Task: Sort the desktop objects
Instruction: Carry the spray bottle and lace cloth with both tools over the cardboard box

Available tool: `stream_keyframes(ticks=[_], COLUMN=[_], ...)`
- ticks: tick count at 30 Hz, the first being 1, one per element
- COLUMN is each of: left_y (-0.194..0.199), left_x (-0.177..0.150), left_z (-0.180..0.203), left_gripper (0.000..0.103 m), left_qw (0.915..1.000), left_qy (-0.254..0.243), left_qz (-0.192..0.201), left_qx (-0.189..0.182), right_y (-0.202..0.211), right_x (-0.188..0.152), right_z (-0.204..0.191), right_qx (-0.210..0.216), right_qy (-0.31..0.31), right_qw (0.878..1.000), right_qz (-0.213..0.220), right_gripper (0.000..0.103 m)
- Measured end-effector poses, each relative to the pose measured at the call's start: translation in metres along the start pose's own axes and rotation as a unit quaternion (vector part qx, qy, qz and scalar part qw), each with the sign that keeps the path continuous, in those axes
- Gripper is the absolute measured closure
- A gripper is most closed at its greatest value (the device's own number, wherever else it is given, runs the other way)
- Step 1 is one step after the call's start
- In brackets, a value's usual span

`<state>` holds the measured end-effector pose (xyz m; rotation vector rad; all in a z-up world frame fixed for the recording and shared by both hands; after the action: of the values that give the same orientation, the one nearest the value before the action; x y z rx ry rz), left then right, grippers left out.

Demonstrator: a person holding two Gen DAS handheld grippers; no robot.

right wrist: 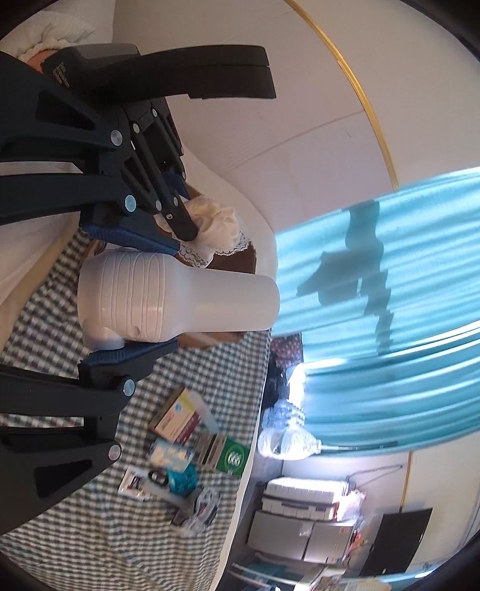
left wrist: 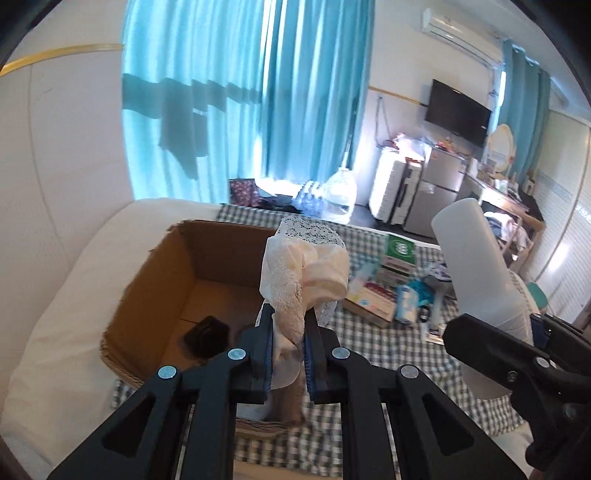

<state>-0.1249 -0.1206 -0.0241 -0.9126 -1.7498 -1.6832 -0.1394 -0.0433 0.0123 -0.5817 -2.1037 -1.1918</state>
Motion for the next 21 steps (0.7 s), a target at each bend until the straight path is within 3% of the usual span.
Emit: stream_keyframes(ticks=[9, 15, 21], left_y=[-0.039, -0.056, -0.072], left_x=[-0.022, -0.039, -0.05], left_z=[-0.074, -0.087, -0.098], left_gripper=[0.09, 0.09, 0.088], left_qw=[0.9974, 0.9962, 0.9946], left_qy=[0.049, 0.049, 0.061], left_qz=[-0.033, -0.053, -0.067], left_qx=[0.041, 0.049, 0.051], right_y=[-0.067, -0.112, -0.13], right_x=[-0.013, -0.025, -0.029], right_z=[-0.037, -0.042, -0.042], right_qx=[0.026, 0.039, 0.043], right_qy=[0.029, 0.015, 0.018], right_qw=[0.998, 0.995, 0.993], right_qz=[-0.051, -0.091, -0.106], right_gripper=[0.058, 0.058, 0.057])
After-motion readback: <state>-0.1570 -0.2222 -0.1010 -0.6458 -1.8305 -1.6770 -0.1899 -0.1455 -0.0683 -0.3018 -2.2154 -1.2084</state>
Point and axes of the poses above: each gripper's, at about its wrist camera, not at the fingertips, and y roughly against the way its jaws point, z to its right, x to its top, the point moved 7 cm from there along -y, roughly the way its jaws point, and after that the axes turned 12 degrees about -y, right-handed, at the moved point
